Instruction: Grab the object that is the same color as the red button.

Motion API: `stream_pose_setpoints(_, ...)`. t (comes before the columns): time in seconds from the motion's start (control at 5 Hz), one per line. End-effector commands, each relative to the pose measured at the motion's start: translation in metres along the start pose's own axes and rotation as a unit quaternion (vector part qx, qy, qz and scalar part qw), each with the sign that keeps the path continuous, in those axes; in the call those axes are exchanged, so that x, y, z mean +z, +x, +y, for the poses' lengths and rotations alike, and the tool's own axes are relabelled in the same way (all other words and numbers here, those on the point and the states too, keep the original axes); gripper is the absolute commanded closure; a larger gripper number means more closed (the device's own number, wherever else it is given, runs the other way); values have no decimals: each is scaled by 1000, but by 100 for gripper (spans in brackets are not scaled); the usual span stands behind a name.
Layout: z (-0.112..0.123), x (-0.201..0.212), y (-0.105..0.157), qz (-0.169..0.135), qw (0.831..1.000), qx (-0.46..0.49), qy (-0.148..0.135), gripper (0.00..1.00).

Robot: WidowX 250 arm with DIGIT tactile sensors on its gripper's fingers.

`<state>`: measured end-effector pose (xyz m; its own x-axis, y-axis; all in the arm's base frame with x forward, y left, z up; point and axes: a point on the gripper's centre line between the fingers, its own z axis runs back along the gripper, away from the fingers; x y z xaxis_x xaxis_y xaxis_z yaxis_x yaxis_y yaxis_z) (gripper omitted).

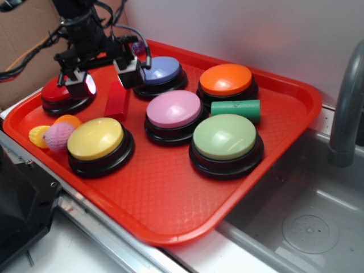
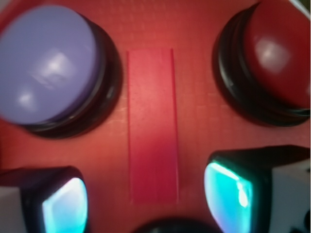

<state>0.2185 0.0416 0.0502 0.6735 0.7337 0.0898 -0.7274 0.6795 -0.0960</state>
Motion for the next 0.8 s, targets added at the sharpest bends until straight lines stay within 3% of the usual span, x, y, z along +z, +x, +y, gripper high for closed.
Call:
stream_pose_setpoints(0.0, 3, -25, 16, -4, 1000, 13, -6, 0)
stream_pose_setpoints(0.2, 6, -33, 12, -4, 999, 23, -33, 0)
stream_pose_setpoints(0.4, 6, -34, 11, 2, 999, 24, -34, 100)
stream_pose_setpoints(0.6, 6, -27, 12, -6, 999, 19, -37, 100)
